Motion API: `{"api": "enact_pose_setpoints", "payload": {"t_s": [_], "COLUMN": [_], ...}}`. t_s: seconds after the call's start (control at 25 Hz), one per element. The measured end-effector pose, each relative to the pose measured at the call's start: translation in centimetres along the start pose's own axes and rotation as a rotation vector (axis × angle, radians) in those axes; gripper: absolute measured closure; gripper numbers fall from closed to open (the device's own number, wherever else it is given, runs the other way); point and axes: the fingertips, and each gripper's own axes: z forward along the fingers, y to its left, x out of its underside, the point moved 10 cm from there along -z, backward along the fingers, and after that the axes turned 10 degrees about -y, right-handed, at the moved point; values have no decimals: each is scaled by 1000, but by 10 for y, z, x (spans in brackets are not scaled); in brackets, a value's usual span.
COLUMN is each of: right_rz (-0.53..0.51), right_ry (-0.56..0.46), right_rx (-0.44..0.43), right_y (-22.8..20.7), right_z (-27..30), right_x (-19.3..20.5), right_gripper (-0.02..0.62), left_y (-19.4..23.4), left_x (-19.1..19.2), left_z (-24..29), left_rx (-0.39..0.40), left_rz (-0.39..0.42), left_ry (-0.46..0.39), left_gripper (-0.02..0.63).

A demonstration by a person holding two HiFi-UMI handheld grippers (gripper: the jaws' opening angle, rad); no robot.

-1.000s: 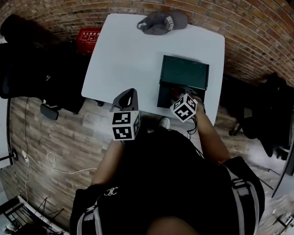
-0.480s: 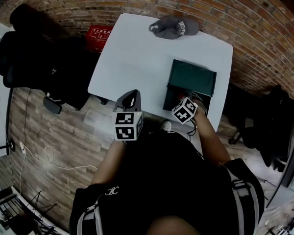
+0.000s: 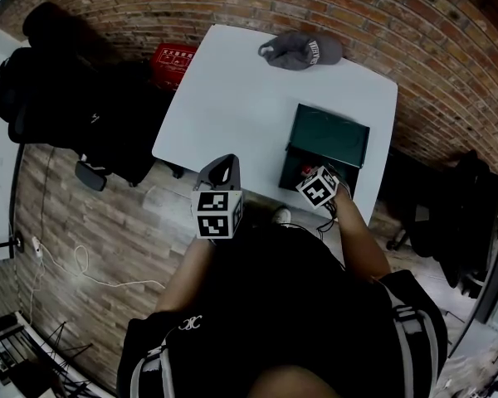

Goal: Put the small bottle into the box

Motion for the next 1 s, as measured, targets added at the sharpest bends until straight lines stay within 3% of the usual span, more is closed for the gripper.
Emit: {"api": "enact_pose_setpoints", "payload": {"t_s": [0.24, 0.44, 0.64, 0.68, 0.76, 1.0], "right_rz": [92, 119, 87, 98, 151, 418], "right_ry": [-137, -336, -504, -531, -593, -892], "right_rx": [-36, -21, 65, 91, 148, 314], "right_y": [4, -6, -12, -14, -19, -38], "right_z": [-12, -40, -79, -87, -105, -169], "right_x": [-5, -17, -27, -26, -24, -16], "right_gripper": [351, 352, 357, 381, 523, 561], "left_y": [-4, -16, -32, -36, -45, -69], "left_x": [-1, -4, -5, -6, -8, -17], "left_z": [2, 10, 20, 23, 29, 43], "left_rx": [17, 56, 108, 121, 146, 211], "left_rz": [10, 27, 43, 49, 61, 94], "left_ry": [-5, -13, -15, -17, -23, -43], "left_gripper": [594, 594, 594, 594, 594, 594]}}
